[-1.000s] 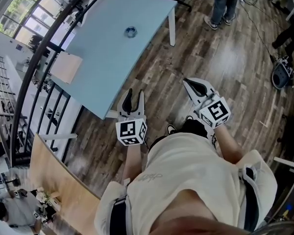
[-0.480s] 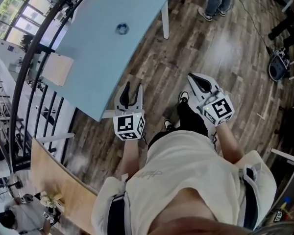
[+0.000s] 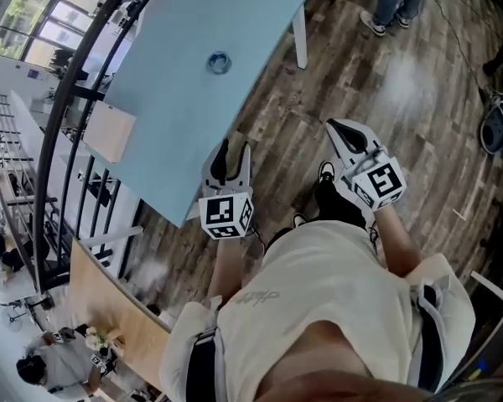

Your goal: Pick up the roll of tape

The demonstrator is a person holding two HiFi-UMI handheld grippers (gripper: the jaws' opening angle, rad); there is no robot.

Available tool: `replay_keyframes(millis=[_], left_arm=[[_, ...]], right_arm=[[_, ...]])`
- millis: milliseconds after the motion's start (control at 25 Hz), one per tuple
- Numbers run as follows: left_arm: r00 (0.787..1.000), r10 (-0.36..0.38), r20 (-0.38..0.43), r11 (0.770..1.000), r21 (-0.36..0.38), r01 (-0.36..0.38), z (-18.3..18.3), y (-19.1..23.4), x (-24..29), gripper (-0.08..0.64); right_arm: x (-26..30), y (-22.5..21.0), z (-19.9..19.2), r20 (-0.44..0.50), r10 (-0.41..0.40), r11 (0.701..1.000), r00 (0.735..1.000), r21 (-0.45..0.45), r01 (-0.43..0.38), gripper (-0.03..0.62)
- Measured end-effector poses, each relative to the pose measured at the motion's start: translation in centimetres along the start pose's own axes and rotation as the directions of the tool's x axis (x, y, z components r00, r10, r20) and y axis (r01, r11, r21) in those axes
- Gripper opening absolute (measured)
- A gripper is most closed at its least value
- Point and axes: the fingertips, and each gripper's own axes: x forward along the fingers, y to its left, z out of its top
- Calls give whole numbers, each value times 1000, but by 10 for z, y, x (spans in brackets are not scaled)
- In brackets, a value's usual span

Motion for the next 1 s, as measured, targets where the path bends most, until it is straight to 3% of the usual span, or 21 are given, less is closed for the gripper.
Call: replay_keyframes(millis=[520, 1000], left_arm=[[994, 97, -41, 995, 0, -97, 19, 12, 137, 178], [986, 141, -88, 989, -31, -144, 10, 43, 180, 178]], right_arm=[[79, -123, 9, -7, 95, 995, 995, -3, -95, 5], [137, -144, 1, -53, 174, 985, 983, 27, -172, 5]])
